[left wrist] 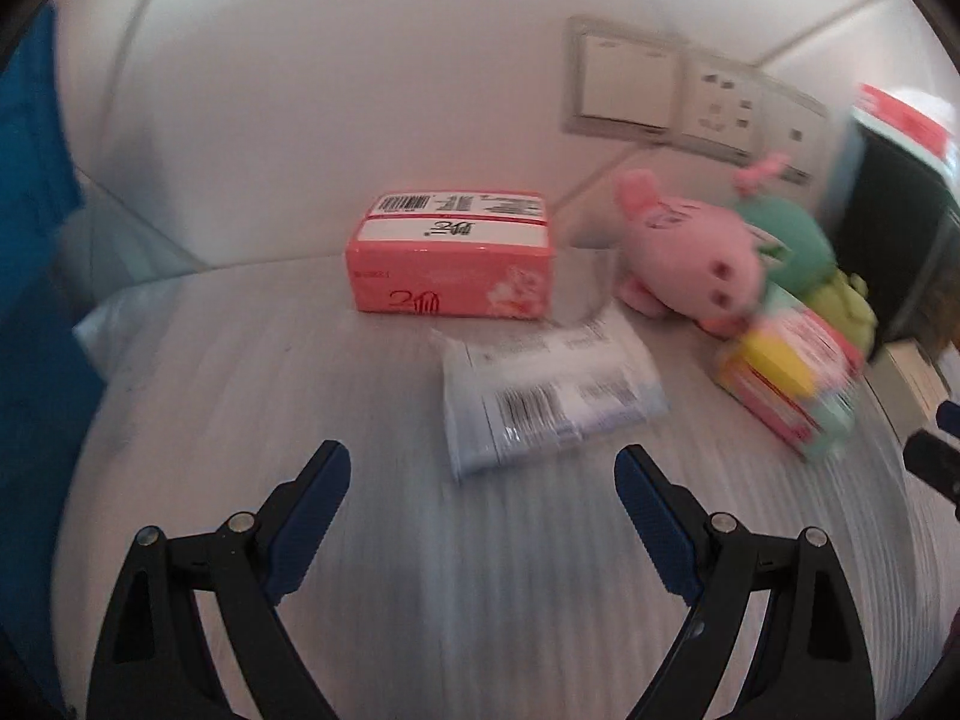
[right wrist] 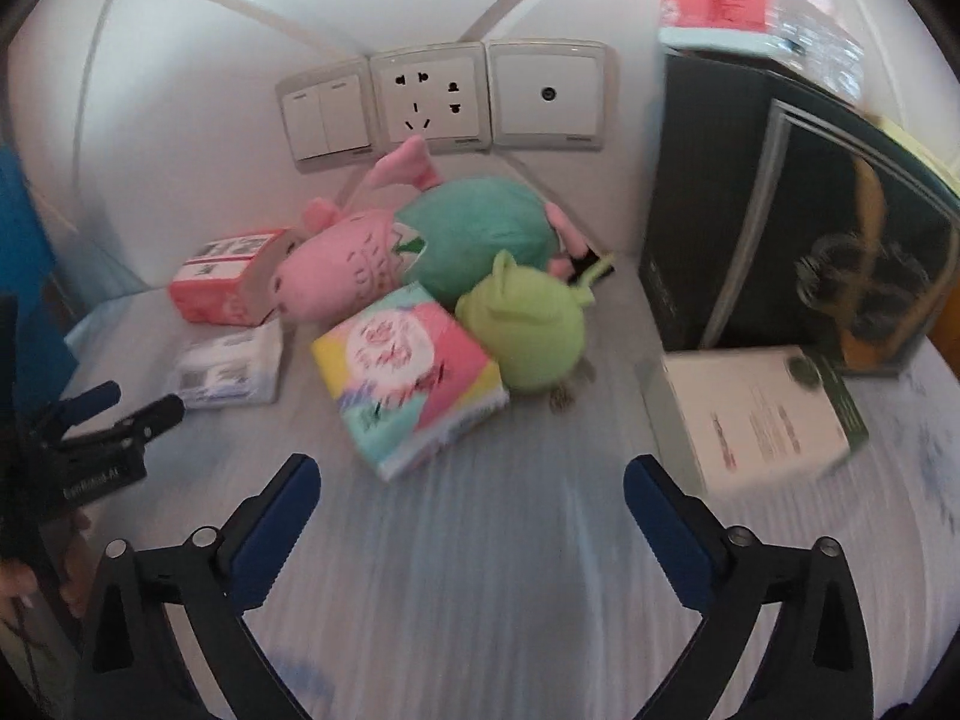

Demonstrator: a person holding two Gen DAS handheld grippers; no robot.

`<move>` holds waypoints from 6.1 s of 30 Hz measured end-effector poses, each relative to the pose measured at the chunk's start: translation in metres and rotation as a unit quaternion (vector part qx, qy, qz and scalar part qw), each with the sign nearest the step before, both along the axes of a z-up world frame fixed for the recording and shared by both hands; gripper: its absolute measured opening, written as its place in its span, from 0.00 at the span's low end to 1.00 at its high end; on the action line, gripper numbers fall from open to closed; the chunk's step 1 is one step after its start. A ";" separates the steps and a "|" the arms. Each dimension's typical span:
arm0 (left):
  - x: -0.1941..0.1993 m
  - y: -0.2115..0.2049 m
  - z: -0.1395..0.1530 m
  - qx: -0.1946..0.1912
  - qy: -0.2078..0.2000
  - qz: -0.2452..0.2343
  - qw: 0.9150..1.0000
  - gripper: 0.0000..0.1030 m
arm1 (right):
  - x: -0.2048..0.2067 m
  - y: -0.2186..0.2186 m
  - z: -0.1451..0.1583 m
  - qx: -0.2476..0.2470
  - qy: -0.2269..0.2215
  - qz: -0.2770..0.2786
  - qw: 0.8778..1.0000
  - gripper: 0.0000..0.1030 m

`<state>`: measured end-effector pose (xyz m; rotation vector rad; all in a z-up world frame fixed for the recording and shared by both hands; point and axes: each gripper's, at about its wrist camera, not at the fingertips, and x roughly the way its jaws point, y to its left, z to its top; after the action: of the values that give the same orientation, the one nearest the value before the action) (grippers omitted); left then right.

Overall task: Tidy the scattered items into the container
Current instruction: 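Move both open tools back toward the items on the bed, then grasp the white wet-wipe pack with the left tool while the right grasps the Kotex pack, then carry the wet-wipe pack and Kotex pack over the blue crate, then open both tools to drop the wipes and Kotex pack into the crate, then move both open tools back toward the items on the bed, then grasp the green alien plush with the left tool while the right grasps the white-green medicine box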

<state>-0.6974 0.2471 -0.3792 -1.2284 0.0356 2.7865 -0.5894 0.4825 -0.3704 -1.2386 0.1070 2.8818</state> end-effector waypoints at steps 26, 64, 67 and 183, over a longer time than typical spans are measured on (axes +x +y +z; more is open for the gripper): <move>-0.051 0.046 -0.027 -0.013 -0.054 -0.064 0.996 1.00 | -0.074 -0.023 -0.054 -0.002 -0.049 0.015 0.999 0.89; 0.198 -0.060 0.259 -0.047 0.118 0.113 0.986 0.83 | 0.107 -0.141 0.216 0.011 0.082 0.117 0.990 0.81; 0.239 -0.100 0.305 -0.061 0.113 0.160 0.979 0.83 | 0.130 -0.185 0.259 -0.002 0.103 0.163 0.981 0.81; 0.007 0.235 0.007 -0.024 0.016 -0.047 0.998 0.98 | 0.080 0.190 -0.008 -0.054 -0.047 -0.165 0.984 1.00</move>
<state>-0.6901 0.4819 -0.3720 -1.1594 0.1606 2.7390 -0.5091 0.6726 -0.3782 -1.2357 0.4302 2.5594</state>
